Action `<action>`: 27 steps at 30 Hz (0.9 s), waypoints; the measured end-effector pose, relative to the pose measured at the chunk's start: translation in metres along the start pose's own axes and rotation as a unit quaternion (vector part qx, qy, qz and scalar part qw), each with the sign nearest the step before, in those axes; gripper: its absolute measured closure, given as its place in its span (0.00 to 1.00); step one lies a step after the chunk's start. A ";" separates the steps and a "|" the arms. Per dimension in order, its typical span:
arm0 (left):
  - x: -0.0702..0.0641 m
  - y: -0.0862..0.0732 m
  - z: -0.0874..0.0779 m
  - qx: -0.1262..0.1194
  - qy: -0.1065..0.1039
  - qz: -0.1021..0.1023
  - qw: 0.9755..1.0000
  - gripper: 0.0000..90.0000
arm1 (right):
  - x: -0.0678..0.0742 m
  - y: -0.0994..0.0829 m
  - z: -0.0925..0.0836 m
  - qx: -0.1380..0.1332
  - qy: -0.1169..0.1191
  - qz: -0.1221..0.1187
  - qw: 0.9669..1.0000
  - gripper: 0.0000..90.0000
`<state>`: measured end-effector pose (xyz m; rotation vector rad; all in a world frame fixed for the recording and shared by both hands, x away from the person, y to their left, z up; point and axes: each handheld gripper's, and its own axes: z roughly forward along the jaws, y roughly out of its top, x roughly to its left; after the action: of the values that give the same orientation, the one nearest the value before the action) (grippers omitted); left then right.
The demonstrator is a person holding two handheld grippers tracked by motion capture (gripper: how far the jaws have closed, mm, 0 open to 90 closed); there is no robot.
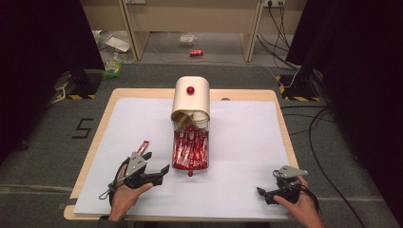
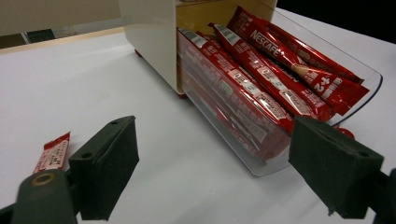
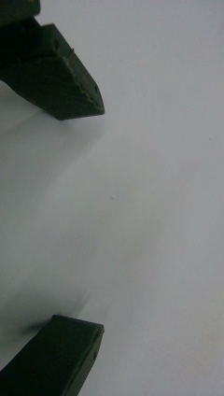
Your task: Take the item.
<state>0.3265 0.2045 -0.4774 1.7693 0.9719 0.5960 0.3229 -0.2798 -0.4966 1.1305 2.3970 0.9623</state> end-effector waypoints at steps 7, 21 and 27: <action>-0.006 0.000 0.005 0.004 -0.009 0.012 1.000 0.17 | 0.000 0.000 0.000 0.000 0.000 0.000 1.000 0.00; -0.016 -0.005 0.014 0.005 -0.024 0.028 0.999 0.17 | 0.000 0.000 0.000 0.000 0.000 0.000 1.000 0.00; -0.018 -0.007 0.017 0.011 -0.025 0.037 0.999 0.17 | 0.000 0.000 0.000 0.000 0.000 0.000 1.000 0.00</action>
<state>0.3267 0.1815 -0.4898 1.8383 0.8847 0.5856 0.3231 -0.2799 -0.4966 1.1304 2.3973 0.9629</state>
